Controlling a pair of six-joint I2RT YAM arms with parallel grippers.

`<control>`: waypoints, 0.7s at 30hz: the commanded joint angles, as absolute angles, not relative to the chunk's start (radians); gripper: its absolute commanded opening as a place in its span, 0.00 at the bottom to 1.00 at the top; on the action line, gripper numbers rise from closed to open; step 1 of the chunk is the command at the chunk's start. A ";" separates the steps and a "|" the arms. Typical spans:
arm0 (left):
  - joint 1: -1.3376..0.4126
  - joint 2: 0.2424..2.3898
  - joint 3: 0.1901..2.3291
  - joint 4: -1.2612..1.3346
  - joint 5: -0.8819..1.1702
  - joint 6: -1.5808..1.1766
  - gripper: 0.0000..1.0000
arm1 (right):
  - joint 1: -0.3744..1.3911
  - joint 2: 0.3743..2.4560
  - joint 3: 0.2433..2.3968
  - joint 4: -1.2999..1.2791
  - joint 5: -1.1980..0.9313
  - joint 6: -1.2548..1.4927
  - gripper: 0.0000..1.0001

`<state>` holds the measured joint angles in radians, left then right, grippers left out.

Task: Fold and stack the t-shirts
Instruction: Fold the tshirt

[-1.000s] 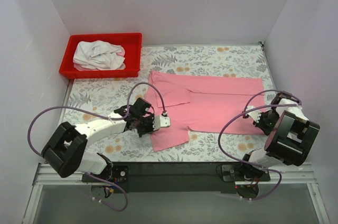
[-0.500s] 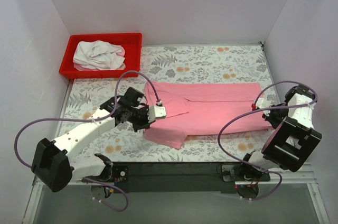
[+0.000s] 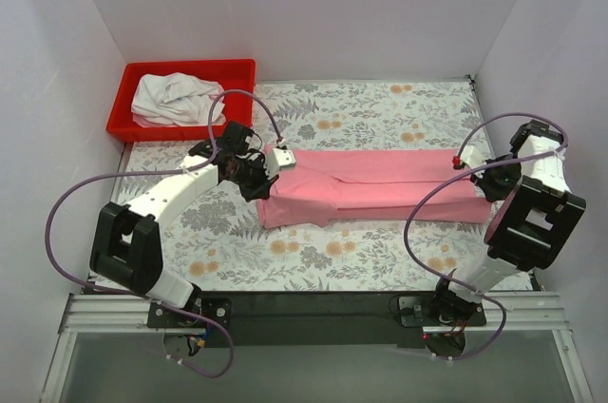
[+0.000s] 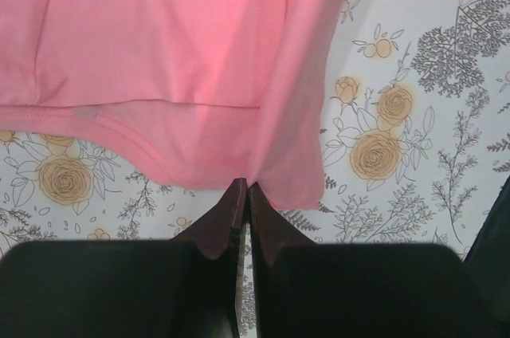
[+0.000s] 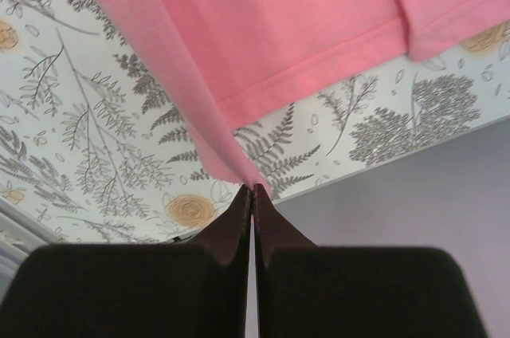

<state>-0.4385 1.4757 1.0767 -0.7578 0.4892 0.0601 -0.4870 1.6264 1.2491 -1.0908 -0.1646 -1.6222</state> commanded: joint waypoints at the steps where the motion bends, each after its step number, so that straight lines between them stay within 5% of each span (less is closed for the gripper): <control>1: -0.414 1.499 1.135 -0.739 0.518 0.075 0.00 | -0.453 1.670 1.333 -1.098 -0.172 -1.579 0.01; 21: -0.365 1.692 1.198 -0.643 0.492 0.068 0.00 | -0.328 1.881 1.447 -1.008 -0.091 -1.506 0.01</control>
